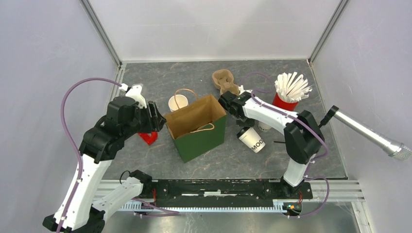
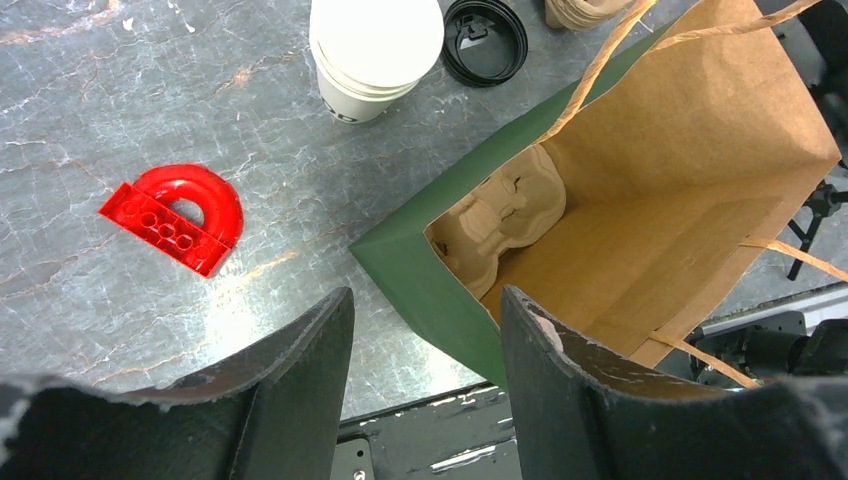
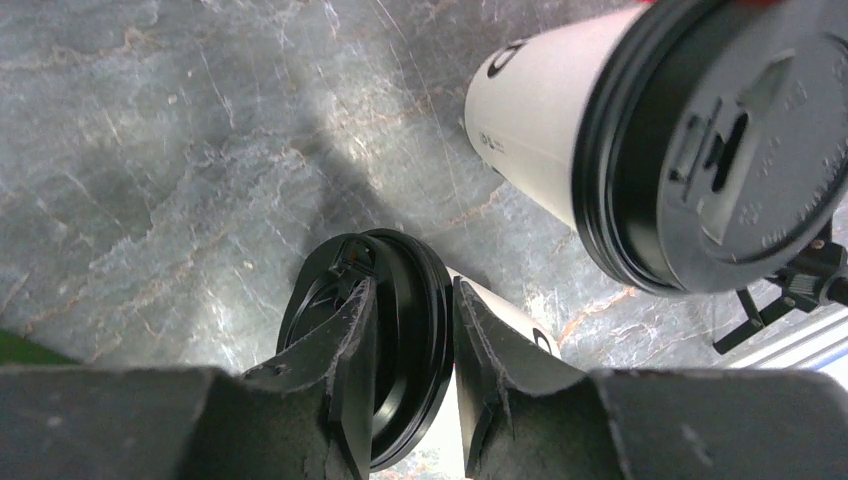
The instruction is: Pack the takeout coffee
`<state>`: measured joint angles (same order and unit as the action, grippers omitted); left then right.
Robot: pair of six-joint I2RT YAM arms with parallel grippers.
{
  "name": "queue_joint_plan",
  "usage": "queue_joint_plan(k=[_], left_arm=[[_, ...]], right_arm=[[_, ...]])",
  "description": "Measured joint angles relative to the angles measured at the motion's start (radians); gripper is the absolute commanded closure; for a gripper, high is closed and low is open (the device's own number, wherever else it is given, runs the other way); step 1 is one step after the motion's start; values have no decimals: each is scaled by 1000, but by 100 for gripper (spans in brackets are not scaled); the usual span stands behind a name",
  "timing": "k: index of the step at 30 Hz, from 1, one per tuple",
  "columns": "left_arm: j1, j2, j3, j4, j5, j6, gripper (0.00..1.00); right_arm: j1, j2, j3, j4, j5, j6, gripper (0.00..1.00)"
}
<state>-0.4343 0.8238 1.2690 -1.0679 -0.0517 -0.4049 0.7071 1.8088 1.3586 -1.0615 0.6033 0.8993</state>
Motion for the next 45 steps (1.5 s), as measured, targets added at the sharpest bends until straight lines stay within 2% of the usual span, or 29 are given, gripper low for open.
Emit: queue_joint_plan(k=[5, 9, 12, 16, 21, 26, 33, 36, 38, 40, 45], left_arm=[[0, 14, 42, -8, 0, 0, 37], [0, 55, 157, -38, 2, 0, 36], [0, 82, 254, -55, 5, -1, 36], [0, 86, 310, -54, 10, -17, 37], [0, 85, 336, -44, 50, -55, 38], [0, 110, 337, -12, 145, -69, 41], [0, 177, 371, 18, 269, -64, 41], [0, 211, 393, 26, 296, -61, 42], [0, 227, 404, 26, 301, -61, 42], [-2, 241, 417, 26, 305, -61, 42], [-39, 280, 445, 27, 311, -48, 41]], right_arm=[[5, -112, -82, 33, -30, -2, 74], [10, -208, -143, 89, -59, -13, 73], [24, -312, -220, 156, -81, -33, 73], [47, -508, -373, 261, -115, -63, 72], [50, -798, -623, 475, -227, -159, 72], [55, -1048, -870, 782, -388, -259, 69], [58, -1146, -1062, 1109, -566, -314, 65], [59, -1158, -1095, 1163, -610, -312, 62], [59, -1172, -1102, 1165, -621, -311, 57], [59, -1195, -1106, 1150, -621, -303, 43], [59, -1246, -1106, 1089, -599, -291, 22]])
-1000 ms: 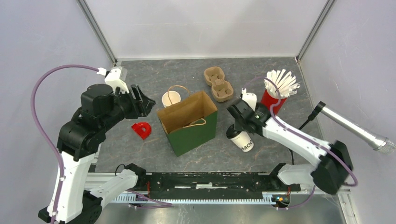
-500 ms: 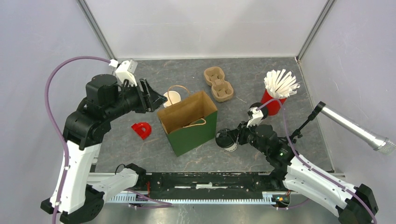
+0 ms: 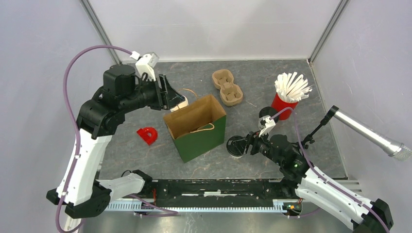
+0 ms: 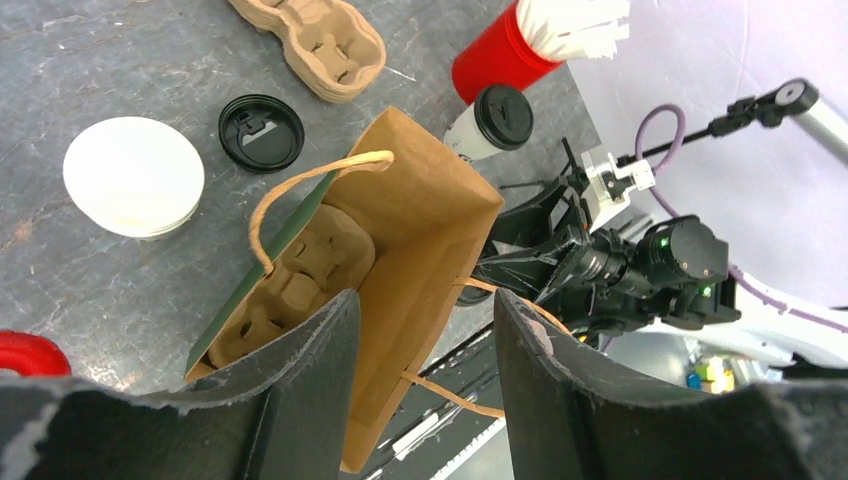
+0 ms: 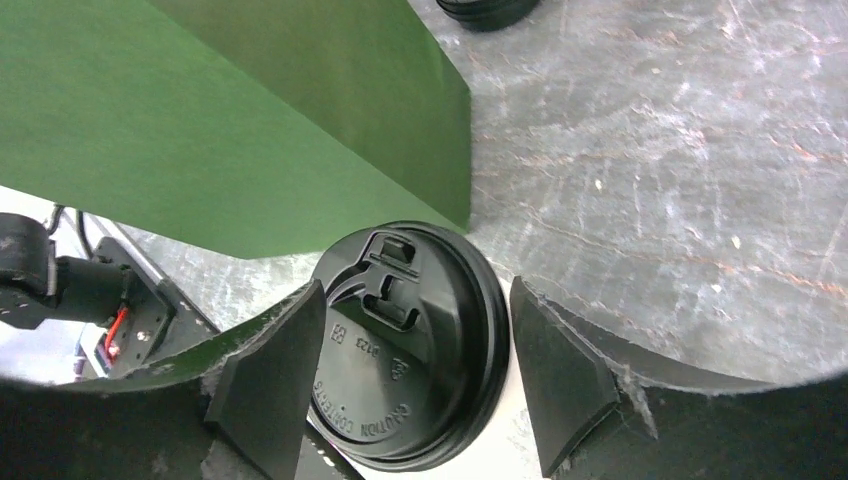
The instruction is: Pack the takeout coffee
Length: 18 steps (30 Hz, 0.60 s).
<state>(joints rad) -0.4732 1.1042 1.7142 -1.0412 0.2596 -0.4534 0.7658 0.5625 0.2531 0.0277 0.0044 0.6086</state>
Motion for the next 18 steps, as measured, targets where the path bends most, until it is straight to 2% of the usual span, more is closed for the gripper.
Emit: queue_joint_plan(k=[2, 3, 4, 9, 13, 16, 18], left_arm=[[-37, 21, 15, -8, -14, 19, 41], [-53, 33, 27, -15, -22, 28, 41], [-67, 46, 40, -23, -27, 39, 41], [-111, 95, 105, -37, -72, 81, 39], [-181, 150, 202, -69, -114, 103, 37], [-298, 212, 292, -91, -186, 112, 34], [-416, 268, 351, -102, -258, 118, 33]], right_arm=[[0, 0, 6, -40, 18, -1, 19], [0, 3, 18, -75, 31, -5, 5], [0, 8, 30, -99, 39, -7, 2], [0, 34, 181, -266, 99, -34, 2], [0, 69, 402, -405, 169, -83, 2], [0, 69, 523, -451, 262, -77, 2], [0, 46, 549, -475, 314, -63, 2]])
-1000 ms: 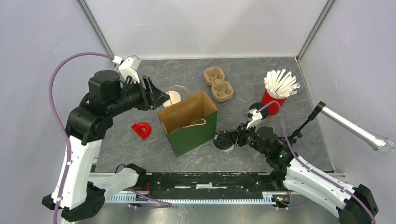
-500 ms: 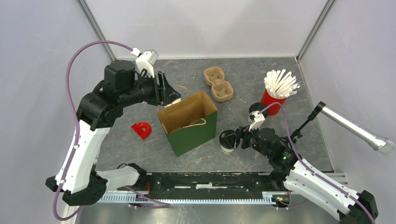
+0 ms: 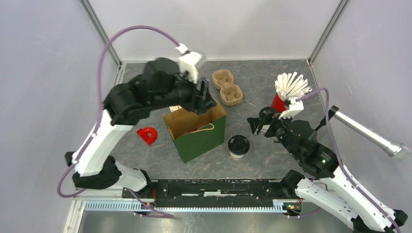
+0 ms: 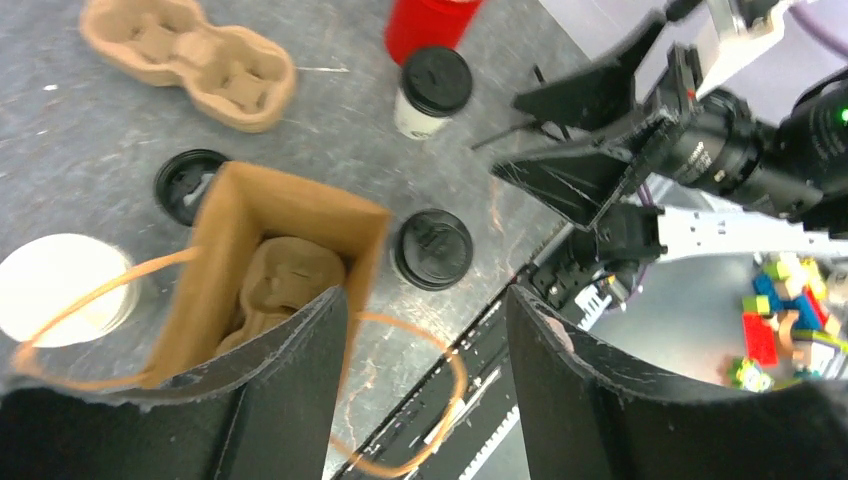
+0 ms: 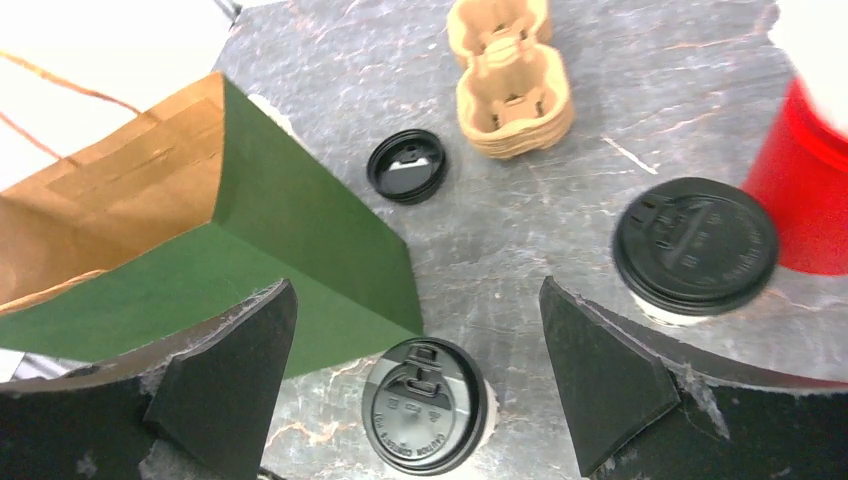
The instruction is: Pack the takeout coffee
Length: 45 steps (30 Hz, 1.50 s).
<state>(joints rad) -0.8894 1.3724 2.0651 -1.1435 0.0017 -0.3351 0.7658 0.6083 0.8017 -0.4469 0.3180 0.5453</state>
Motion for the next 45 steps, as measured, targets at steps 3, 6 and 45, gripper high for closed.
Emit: queue_joint_plan(k=[3, 6, 45], left_arm=[[-165, 112, 91, -37, -87, 2, 31], [-286, 269, 209, -63, -165, 2, 29], [-313, 703, 21, -37, -96, 206, 2]], right_arm=[[0, -70, -5, -35, 70, -1, 14], [0, -113, 35, -114, 159, -14, 8], [0, -66, 632, -447, 558, -23, 3]])
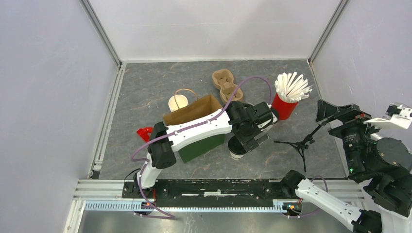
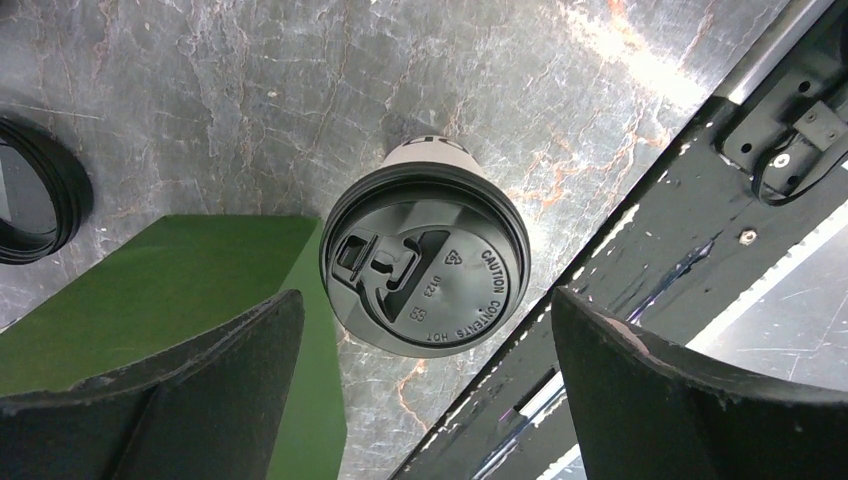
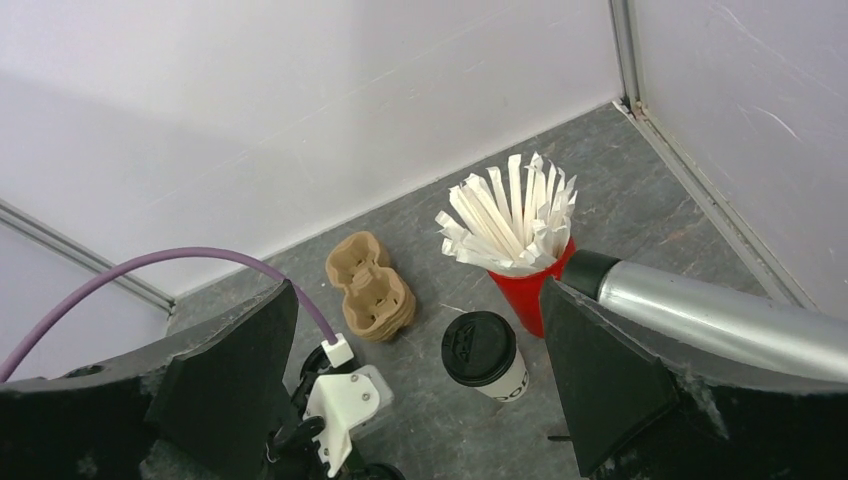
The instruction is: Pack the takeout coffee
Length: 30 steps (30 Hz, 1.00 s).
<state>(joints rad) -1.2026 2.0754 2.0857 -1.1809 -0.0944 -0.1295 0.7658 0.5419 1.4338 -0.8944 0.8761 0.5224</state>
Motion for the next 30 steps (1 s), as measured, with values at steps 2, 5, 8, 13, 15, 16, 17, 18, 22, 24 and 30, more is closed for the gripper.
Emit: queue_joint_plan(k=[2, 5, 8, 13, 15, 16, 17, 18, 22, 24, 30], left_arm=[[1, 0, -8, 1, 0, 7, 2], [2, 0, -34, 3, 4, 10, 2], [3, 0, -63, 3, 19, 11, 2], [3, 0, -70, 5, 22, 29, 4], [3, 0, -76, 10, 22, 33, 5], [3, 0, -80, 12, 21, 35, 5], [3, 0, -91, 18, 21, 38, 5], [3, 0, -105, 27, 22, 42, 5], [3, -11, -141, 51, 26, 55, 6], [3, -17, -150, 60, 26, 56, 10], [3, -21, -154, 66, 18, 56, 17]], right_arm=[[0, -12, 0, -1, 5, 3, 3], [0, -15, -1, -3, 7, 10, 3], [0, -15, -9, -6, 6, 18, 3], [0, -15, -11, -8, 5, 31, 3], [0, -15, -11, -11, 4, 38, 3], [0, -15, -11, -13, 4, 41, 3], [0, -15, -11, -13, 4, 47, 3], [0, -15, -13, -13, 3, 51, 3], [0, -19, -28, -14, -1, 68, 3], [0, -19, -34, -14, -2, 74, 2], [0, -19, -42, -16, -3, 77, 3]])
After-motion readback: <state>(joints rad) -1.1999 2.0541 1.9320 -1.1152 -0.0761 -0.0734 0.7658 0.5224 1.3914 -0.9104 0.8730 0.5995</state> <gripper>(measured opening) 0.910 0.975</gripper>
